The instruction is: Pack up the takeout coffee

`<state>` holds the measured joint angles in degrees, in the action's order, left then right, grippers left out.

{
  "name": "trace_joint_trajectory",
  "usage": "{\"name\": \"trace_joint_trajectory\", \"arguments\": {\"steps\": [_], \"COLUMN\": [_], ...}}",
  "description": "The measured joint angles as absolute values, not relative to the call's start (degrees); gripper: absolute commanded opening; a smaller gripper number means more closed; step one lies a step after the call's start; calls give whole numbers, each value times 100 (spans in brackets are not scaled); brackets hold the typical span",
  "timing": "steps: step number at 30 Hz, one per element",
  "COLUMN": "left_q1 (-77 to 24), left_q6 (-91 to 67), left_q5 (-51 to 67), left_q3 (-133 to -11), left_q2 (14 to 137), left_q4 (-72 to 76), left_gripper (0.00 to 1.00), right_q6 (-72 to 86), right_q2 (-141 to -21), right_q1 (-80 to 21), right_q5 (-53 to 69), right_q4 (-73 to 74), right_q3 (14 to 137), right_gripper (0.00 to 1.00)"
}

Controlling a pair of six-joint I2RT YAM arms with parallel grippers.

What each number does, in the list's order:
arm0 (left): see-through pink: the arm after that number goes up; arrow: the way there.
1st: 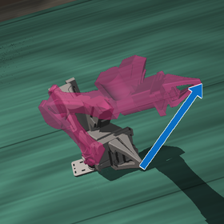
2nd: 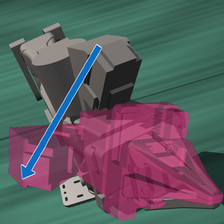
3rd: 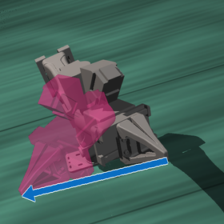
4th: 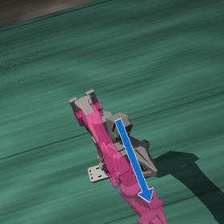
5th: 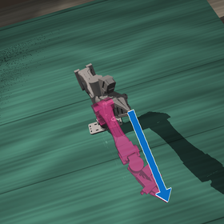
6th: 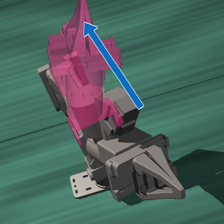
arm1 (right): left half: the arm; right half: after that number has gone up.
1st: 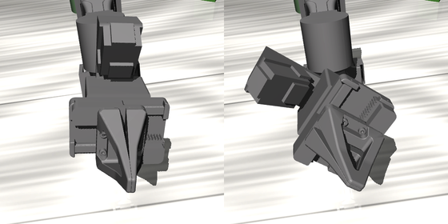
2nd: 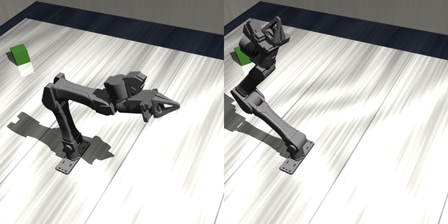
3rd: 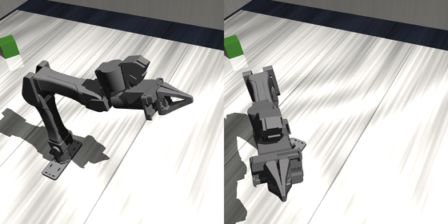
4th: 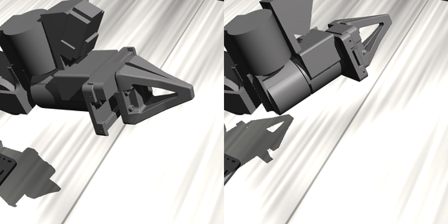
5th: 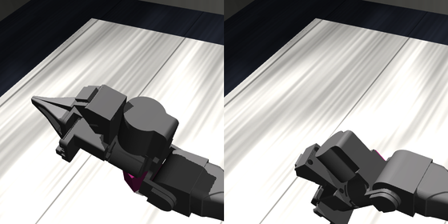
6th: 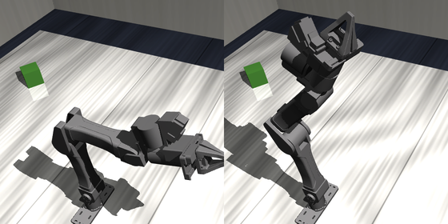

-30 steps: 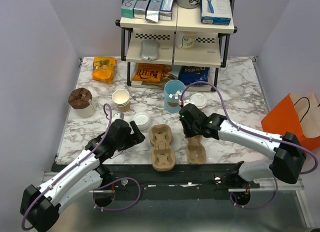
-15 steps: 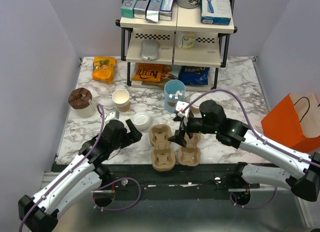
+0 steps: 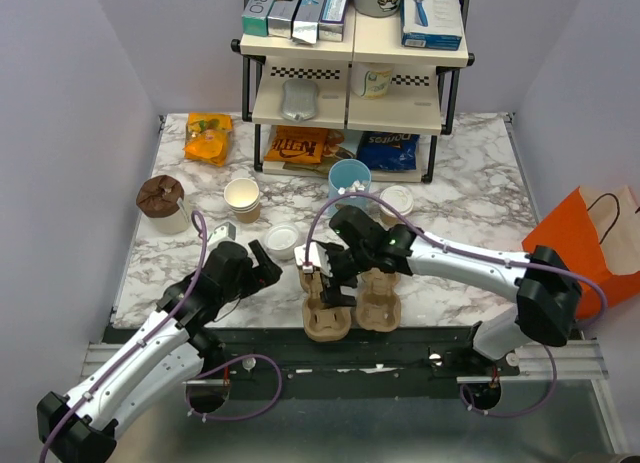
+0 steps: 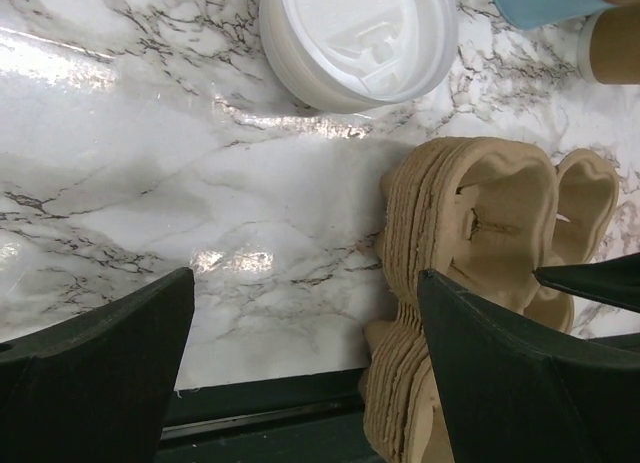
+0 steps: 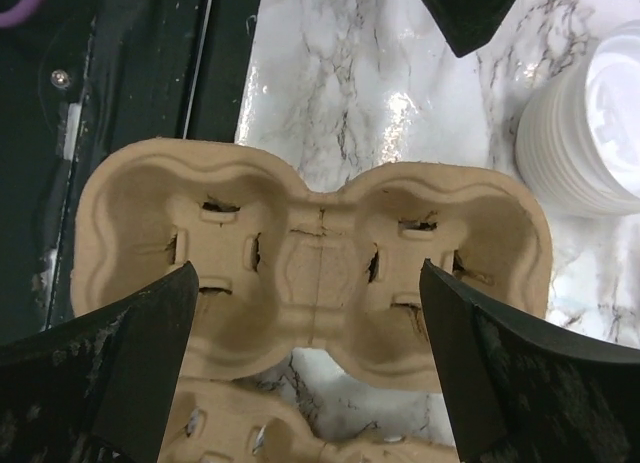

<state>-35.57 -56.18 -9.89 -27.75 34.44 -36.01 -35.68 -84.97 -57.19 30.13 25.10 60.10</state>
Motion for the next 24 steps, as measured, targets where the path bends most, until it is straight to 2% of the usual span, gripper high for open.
{"name": "trace_joint_trajectory", "arguments": {"steps": [9,12,15,16,17,21,24], "left_q1": [-3520,-3520,-3520,-3520,-3520,-3520,-3520], "left_q6": [-5710,-5728,-5752,-5756,-5769,-5811,-5835], "left_q5": [-993,-1031,-1081,-1094,-1111,-1194,-1219], "left_q3": [-2644,-2644,-2644,-2644,-2644,-2644,-2644], "left_q2": [3293,3201,3116,3096,3081,3074,3055], "left_q4": [-3623,-3640,-3660,-3664,-3671,-3782,-3850], "left_gripper": [99,99,99,99,99,99,99], "right_q6": [-3592,-3555,-3503,-3457,-3428,-3277,-3092], "right_q2": [-9443,-9618,-9710,-9712,-9714,-9701,-9657], "right_q1": [-5940,-5999,-6023,-6036,-6049,-6077,-6080], "right_q5": [2591,2375,2226,2191,2158,2056,2003], "right_q4": [2626,2657,2665,2674,2685,2711,2724], "right_q3": [6270,6274,6322,6353,6370,6416,6414], "right_gripper": [100,95,82,72,67,49,47]}}
